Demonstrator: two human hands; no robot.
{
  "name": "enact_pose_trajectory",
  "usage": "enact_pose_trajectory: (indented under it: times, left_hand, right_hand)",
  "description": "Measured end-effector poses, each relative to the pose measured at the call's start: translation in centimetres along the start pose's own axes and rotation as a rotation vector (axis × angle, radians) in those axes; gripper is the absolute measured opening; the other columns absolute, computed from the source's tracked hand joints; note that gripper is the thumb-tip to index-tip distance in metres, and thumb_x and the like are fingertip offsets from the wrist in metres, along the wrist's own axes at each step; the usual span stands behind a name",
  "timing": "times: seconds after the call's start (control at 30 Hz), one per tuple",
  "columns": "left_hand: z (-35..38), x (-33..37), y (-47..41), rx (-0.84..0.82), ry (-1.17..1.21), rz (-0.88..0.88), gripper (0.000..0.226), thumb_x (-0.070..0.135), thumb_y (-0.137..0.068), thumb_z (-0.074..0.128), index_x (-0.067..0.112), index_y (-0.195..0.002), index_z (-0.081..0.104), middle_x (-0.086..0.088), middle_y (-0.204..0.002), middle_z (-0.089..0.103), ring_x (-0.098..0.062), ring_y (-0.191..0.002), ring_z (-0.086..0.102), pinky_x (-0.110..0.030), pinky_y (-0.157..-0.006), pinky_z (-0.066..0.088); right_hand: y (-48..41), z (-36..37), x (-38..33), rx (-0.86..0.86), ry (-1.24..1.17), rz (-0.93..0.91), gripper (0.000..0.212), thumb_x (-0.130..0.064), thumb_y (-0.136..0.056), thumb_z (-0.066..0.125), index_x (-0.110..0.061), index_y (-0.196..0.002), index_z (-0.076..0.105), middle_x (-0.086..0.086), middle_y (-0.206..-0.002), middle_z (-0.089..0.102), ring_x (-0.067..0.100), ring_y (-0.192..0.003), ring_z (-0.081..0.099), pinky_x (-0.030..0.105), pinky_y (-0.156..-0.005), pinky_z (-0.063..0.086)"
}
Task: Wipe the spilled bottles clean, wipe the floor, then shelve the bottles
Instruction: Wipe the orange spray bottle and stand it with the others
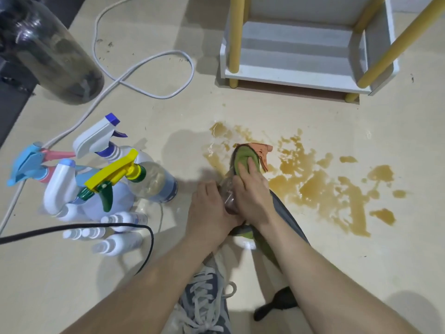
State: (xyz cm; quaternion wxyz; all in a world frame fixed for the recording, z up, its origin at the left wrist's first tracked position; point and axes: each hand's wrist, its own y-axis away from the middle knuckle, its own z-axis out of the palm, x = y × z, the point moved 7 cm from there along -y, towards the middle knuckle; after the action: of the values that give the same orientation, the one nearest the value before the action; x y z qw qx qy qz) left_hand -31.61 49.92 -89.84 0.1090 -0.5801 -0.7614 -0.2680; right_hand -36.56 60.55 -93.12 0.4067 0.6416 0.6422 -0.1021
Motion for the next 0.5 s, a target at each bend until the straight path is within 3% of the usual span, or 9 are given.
enact_pose_trajectory:
  times: [0.07, 0.13, 0.17, 0.23, 0.3, 0.43, 0.5]
  left_hand:
    - [0.1, 0.1, -0.2, -0.021, 0.001, 0.000, 0.039, 0.031, -0.087, 0.059, 0.005, -0.114, 0.047, -0.012, -0.115, 0.048, -0.030, -0.103, 0.051, -0.036, -0.082, 0.038]
    - [0.7, 0.0, -0.6, -0.056, -0.012, 0.015, 0.031, 0.023, -0.094, 0.048, 0.008, -0.122, 0.044, -0.012, -0.121, 0.049, -0.030, -0.108, 0.051, -0.035, -0.084, 0.038]
    - [0.8, 0.1, -0.7, -0.052, -0.020, 0.029, 0.034, 0.020, -0.094, 0.048, 0.008, -0.125, 0.043, -0.012, -0.123, 0.050, -0.030, -0.110, 0.050, -0.035, -0.086, 0.038]
    - [0.8, 0.4, -0.7, -0.024, -0.006, 0.051, 0.037, 0.018, -0.090, 0.051, 0.006, -0.125, 0.043, -0.013, -0.121, 0.051, -0.031, -0.109, 0.050, -0.035, -0.086, 0.038]
    - [0.8, 0.8, -0.4, -0.033, -0.006, 0.054, 0.041, 0.023, -0.087, 0.055, 0.006, -0.122, 0.044, -0.012, -0.118, 0.052, -0.031, -0.105, 0.051, -0.036, -0.082, 0.038]
    - [1.0, 0.6, 1.5, -0.048, -0.006, 0.005, 0.069, 0.045, -0.069, 0.073, 0.015, -0.123, 0.042, -0.002, -0.115, 0.053, -0.024, -0.104, 0.053, -0.032, -0.081, 0.043]
    - [1.3, 0.3, 2.1, -0.059, -0.020, 0.003, 0.078, 0.053, -0.066, 0.076, 0.018, -0.125, 0.041, 0.000, -0.117, 0.052, -0.022, -0.104, 0.054, -0.031, -0.082, 0.043]
  right_hand:
    - [2.4, 0.0, -1.6, 0.061, -0.010, -0.104, 0.042, -0.038, -0.094, 0.022, -0.026, -0.122, 0.050, 0.000, -0.147, 0.041, 0.030, -0.134, 0.038, 0.046, -0.103, 0.039]
    - [7.4, -0.3, -2.4, 0.083, -0.093, -0.196, 0.043, -0.029, -0.103, 0.032, -0.024, -0.143, 0.048, -0.016, -0.155, 0.027, -0.008, -0.143, 0.015, 0.030, -0.118, 0.021]
    - [9.3, -0.6, -2.0, 0.063, -0.122, -0.203, 0.043, -0.026, -0.105, 0.036, -0.022, -0.147, 0.043, -0.020, -0.153, 0.020, -0.014, -0.142, 0.008, 0.025, -0.119, 0.014]
    - [10.1, -0.8, -0.9, 0.035, -0.108, -0.204, 0.044, -0.027, -0.103, 0.039, -0.025, -0.147, 0.044, -0.019, -0.156, 0.022, 0.008, -0.146, 0.020, 0.028, -0.119, 0.020]
    - [7.2, -1.3, -1.1, 0.023, -0.036, -0.191, 0.041, -0.027, -0.102, 0.037, -0.027, -0.142, 0.048, -0.015, -0.156, 0.033, 0.025, -0.142, 0.027, 0.040, -0.115, 0.029]
    - [0.7, -1.8, -0.9, -0.059, 0.426, -0.156, 0.044, -0.040, -0.104, 0.022, -0.035, -0.147, 0.031, -0.018, -0.162, 0.015, 0.025, -0.144, 0.015, 0.048, -0.116, 0.016]
    - [-0.2, -2.6, 0.5, -0.031, 0.450, -0.131, 0.051, -0.044, -0.105, 0.020, -0.030, -0.154, 0.021, -0.012, -0.164, 0.010, 0.024, -0.150, 0.006, 0.048, -0.119, 0.012]
